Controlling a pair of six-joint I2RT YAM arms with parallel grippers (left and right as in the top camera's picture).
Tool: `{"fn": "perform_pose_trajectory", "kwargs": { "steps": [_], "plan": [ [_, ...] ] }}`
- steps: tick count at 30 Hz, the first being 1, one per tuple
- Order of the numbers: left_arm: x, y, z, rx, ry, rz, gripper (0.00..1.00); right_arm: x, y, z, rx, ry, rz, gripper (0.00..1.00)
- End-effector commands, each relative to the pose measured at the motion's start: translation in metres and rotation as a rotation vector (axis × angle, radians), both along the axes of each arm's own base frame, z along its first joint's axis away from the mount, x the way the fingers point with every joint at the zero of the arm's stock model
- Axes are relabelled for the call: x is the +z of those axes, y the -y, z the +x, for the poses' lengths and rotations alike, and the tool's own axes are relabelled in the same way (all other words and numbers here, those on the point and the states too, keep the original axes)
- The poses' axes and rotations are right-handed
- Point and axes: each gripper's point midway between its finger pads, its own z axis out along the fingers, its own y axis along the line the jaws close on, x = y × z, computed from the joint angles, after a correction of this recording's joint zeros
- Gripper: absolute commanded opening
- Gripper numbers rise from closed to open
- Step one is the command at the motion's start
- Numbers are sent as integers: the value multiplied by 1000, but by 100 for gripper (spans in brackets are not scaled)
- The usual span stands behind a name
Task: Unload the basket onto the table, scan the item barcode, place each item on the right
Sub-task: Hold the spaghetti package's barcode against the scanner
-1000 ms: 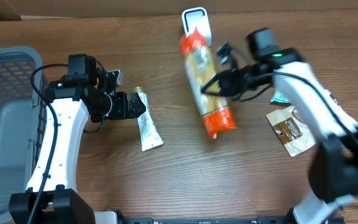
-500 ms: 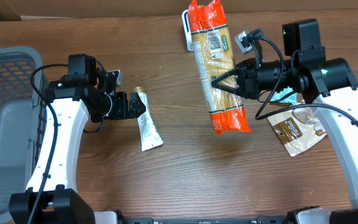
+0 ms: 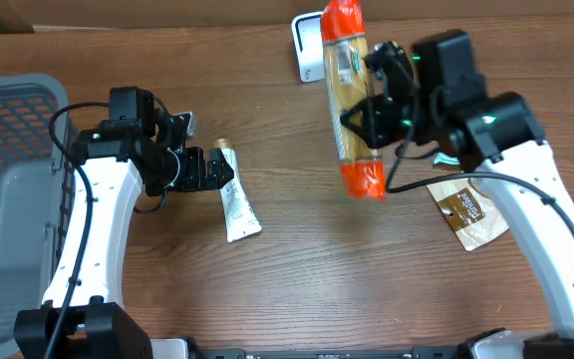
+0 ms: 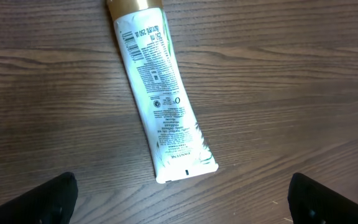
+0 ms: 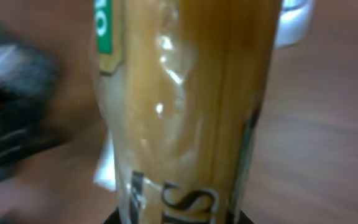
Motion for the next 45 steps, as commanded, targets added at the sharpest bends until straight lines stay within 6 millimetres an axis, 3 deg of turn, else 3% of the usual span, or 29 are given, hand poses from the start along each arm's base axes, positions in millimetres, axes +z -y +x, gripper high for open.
{"fn": "perform_pose_trajectory", "kwargs": {
  "steps": [1,8,15,20,23,30,35,39,45],
  "plan": [
    [-1,1,0,-19,2,5,100,39,43,56,-341,304,-365,3],
    [-1,1,0,-20,2,5,100,7,58,131,-534,519,-802,4],
    [-1,1,0,-19,2,5,99,-46,33,191,-294,639,-1126,4],
    [-1,1,0,-20,2,5,100,-79,18,219,-202,712,-1244,4],
    [-1,1,0,-19,2,5,100,-90,16,233,-233,763,-1242,4],
    [-1,1,0,-20,2,5,99,-130,35,249,-165,727,-1355,4],
    [-1,1,0,-19,2,5,99,-130,69,253,-256,680,-1380,4],
    [-1,1,0,-20,3,4,100,-130,68,254,-251,685,-1373,4],
    [-1,1,0,-19,2,5,100,-130,43,254,-200,737,-1324,4]
  ]
}}
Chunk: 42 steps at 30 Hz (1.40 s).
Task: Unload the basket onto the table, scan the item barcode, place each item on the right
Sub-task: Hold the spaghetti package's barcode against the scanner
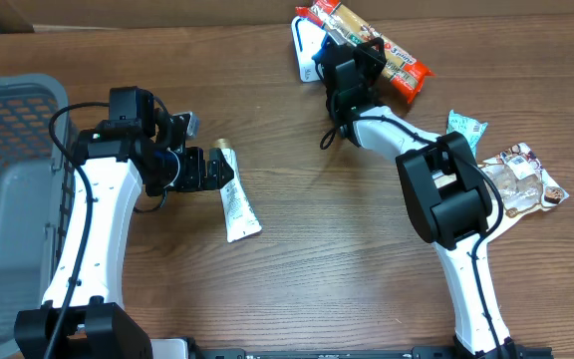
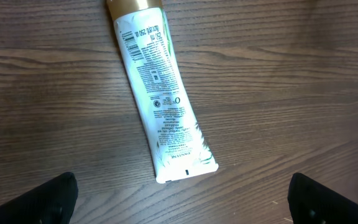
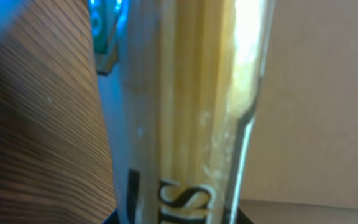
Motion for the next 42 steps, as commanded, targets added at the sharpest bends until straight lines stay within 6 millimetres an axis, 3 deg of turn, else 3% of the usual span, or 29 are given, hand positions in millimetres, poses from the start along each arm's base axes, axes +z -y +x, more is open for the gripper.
{"fn": "perform_pose_trajectory", "kwargs": {
  "steps": [1,11,18,24,28,31,35,39,42],
  "plan": [
    [-1,1,0,-20,3,4,100,51,-29,3,45,119,68,4],
    [-1,1,0,-20,3,5,100,59,-34,-1,22,167,92,4],
    [-1,1,0,-20,3,4,100,105,-22,-14,-94,295,122,4],
    [-1,1,0,-19,3,5,99,168,-13,-41,-184,385,178,4],
    [-1,1,0,-20,3,4,100,202,-32,-71,-86,308,295,4],
    [-1,1,0,-20,3,4,100,201,-53,-98,45,146,459,4],
    [-1,1,0,-20,3,4,100,203,-71,-143,154,-76,803,4],
    [-1,1,0,-20,3,5,99,216,-77,-197,232,-341,1162,4],
    [-1,1,0,-19,3,4,100,230,-60,-228,250,-493,1343,4]
  ]
}}
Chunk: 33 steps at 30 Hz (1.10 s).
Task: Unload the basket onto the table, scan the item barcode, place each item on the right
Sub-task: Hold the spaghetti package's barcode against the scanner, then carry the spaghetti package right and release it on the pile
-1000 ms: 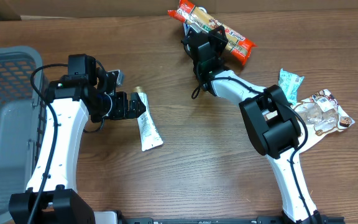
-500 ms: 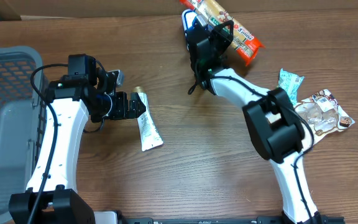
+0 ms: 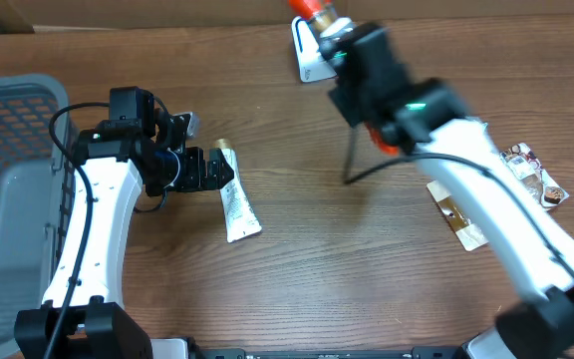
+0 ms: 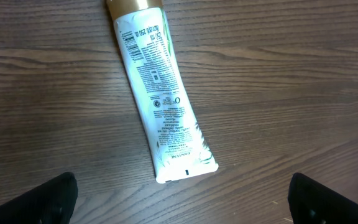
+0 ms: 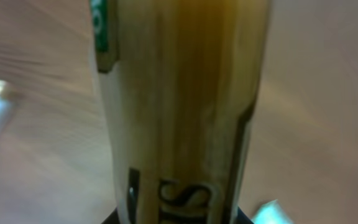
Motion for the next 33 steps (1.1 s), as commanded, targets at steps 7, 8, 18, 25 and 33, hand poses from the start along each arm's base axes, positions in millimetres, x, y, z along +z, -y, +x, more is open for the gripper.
{"fn": "perform_pose_trajectory", "kwargs": {
  "steps": [7,8,18,25,33],
  "plan": [
    [-1,0,0,-19,3,4,100,32,100,-42,-221,-355,680,4],
    [-1,0,0,-19,3,5,99,23,117,-40,-288,-370,697,4],
    [-1,0,0,-19,3,5,99,-117,233,-39,-815,-435,838,4],
    [-1,0,0,-19,3,5,99,-174,263,-47,-932,-351,717,4],
    [-1,0,0,-19,3,5,100,-183,259,-67,-978,-448,690,59]
  ]
}}
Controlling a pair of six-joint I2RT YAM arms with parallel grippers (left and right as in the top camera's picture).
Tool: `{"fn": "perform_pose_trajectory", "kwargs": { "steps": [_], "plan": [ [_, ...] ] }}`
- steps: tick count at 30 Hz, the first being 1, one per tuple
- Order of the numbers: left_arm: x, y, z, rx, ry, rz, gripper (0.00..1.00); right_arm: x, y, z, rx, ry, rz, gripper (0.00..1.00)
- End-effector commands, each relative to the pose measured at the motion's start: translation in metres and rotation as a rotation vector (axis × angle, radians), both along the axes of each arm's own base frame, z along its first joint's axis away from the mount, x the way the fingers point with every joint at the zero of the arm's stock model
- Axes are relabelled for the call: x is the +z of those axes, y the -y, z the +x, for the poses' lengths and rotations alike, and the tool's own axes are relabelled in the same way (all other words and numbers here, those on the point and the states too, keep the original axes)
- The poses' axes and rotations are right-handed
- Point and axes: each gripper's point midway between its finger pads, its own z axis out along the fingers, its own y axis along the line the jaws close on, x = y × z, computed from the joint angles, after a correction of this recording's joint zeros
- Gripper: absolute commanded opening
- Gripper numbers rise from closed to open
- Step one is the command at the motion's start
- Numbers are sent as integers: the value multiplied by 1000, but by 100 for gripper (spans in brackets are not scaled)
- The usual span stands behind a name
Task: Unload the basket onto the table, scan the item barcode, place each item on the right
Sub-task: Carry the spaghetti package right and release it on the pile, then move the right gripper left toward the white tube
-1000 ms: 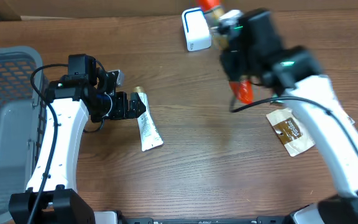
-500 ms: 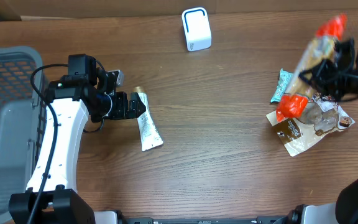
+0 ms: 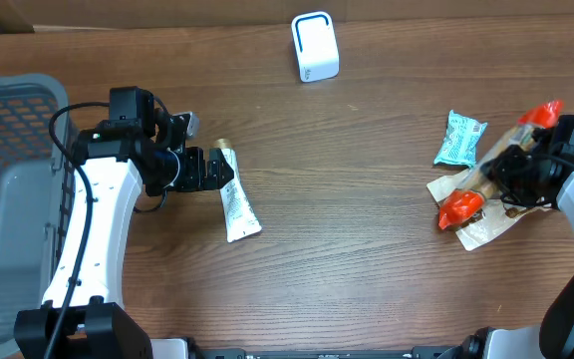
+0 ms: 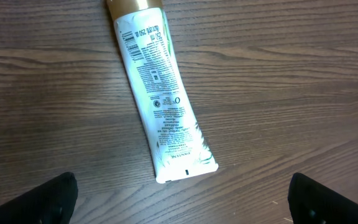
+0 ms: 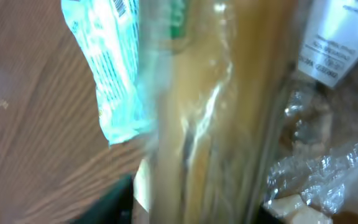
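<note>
The white barcode scanner stands at the back middle of the table. At the far right my right gripper is shut on a long clear pack of spaghetti with red ends, low over a pile of packets. The right wrist view shows the pack blurred and filling the frame. My left gripper hangs open over a white tube with a gold cap. The left wrist view shows the tube lying flat, printed side up, with the dark fingertips wide apart below it.
A grey basket stands at the left edge. At the right lie a teal packet and a brown pouch under the spaghetti. A clear packet with a white label lies beside the teal one.
My right gripper, still holding the spaghetti pack, has gone from beside the scanner at the back to the far right, over the pile of packets. The left arm and the tube are unchanged.
At first my right gripper held the spaghetti pack in front of the scanner. Then the pack was up against the scanner at the back, and it stayed near it a moment later. Now it is at the far right. The left gripper stayed open over the tube.
</note>
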Motion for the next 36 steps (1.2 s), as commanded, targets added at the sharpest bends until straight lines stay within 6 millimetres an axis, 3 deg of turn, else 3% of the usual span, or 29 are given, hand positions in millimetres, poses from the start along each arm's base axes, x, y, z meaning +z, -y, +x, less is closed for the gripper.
{"fn": "perform_pose_trajectory", "kwargs": {
  "steps": [1,4,8,10,12,14,18,23,29,32,36],
  "plan": [
    [-1,1,0,-20,2,4,100,24,0,3,-1,35,-8,70],
    [-1,1,0,-20,2,4,99,38,-1,0,-2,14,-1,100],
    [-1,1,0,-20,2,4,100,80,1,1,-4,36,-17,100],
    [-1,1,0,-20,2,4,100,122,-3,1,7,84,-32,100],
    [-1,1,0,-20,2,4,100,148,-14,2,35,130,-21,100],
    [-1,1,0,-19,2,4,100,172,-42,6,115,215,47,100],
    [-1,1,0,-19,2,4,100,190,-107,14,356,325,156,100],
    [-1,1,0,-20,2,4,100,174,-197,21,642,368,180,100],
    [-1,1,0,-20,2,4,100,122,-305,19,893,332,206,93],
    [-1,1,0,-20,2,4,100,87,-349,14,963,288,234,89],
    [-1,1,0,-19,2,4,100,47,-377,6,1006,220,244,89]
  ]
}}
